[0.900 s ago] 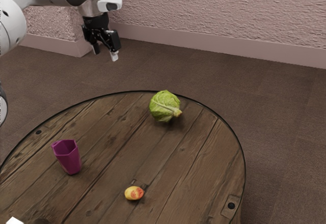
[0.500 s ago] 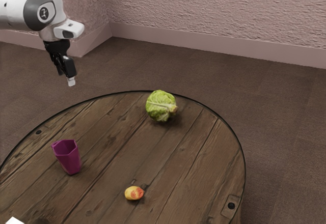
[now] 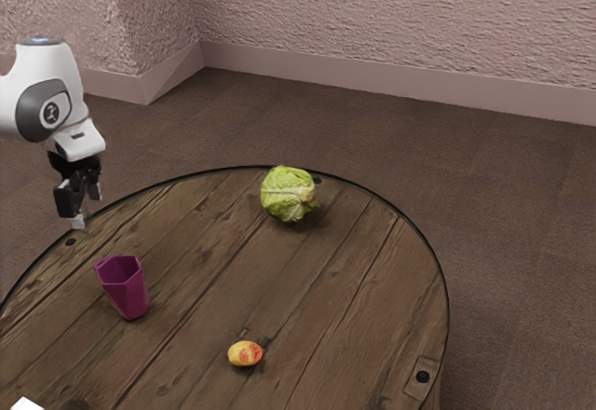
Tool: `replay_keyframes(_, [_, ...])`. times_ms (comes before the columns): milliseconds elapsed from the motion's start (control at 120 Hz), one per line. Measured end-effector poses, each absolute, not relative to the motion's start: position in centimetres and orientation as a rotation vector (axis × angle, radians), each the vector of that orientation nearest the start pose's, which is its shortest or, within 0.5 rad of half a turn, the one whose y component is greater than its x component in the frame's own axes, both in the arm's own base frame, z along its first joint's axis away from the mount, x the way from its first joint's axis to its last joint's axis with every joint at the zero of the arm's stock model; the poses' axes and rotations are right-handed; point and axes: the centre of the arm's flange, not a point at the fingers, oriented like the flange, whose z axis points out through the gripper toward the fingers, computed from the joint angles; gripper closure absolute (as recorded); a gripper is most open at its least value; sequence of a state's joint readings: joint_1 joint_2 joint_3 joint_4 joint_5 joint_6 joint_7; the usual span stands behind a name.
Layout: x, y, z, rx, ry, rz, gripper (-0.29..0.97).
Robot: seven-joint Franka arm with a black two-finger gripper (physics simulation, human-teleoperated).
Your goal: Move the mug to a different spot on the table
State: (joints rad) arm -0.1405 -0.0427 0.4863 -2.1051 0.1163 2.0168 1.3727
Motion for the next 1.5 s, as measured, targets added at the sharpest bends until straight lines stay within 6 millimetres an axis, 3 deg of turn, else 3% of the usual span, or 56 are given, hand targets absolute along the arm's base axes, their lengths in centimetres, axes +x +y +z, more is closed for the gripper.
replay_keyframes(75, [48.1,20.0,40.7,-2.639,1.688,0.157,0.02])
replay_keyframes(167, [47.2,20.7,39.4,-2.57,1.777,0.134,0.02])
replay_keyframes(450, [46.9,17.9,35.6,-2.325,2.074,0.099,0.02])
replay_keyframes(667, [45.7,18.6,32.6,-2.247,2.169,0.116,0.02])
replay_keyframes(858, [45.8,19.4,30.7,-2.23,2.181,0.086,0.02])
replay_keyframes(1058, [47.1,17.1,30.1,-2.175,2.225,0.03,0.03])
replay_keyframes(1167, [47.2,17.2,29.8,-2.191,2.212,0.002,0.15])
replay_keyframes(1308, [47.0,17.9,29.8,-2.21,2.192,-0.019,0.42])
replay_keyframes(1500, [47.4,17.7,30.4,-2.201,2.173,-0.076,0.55])
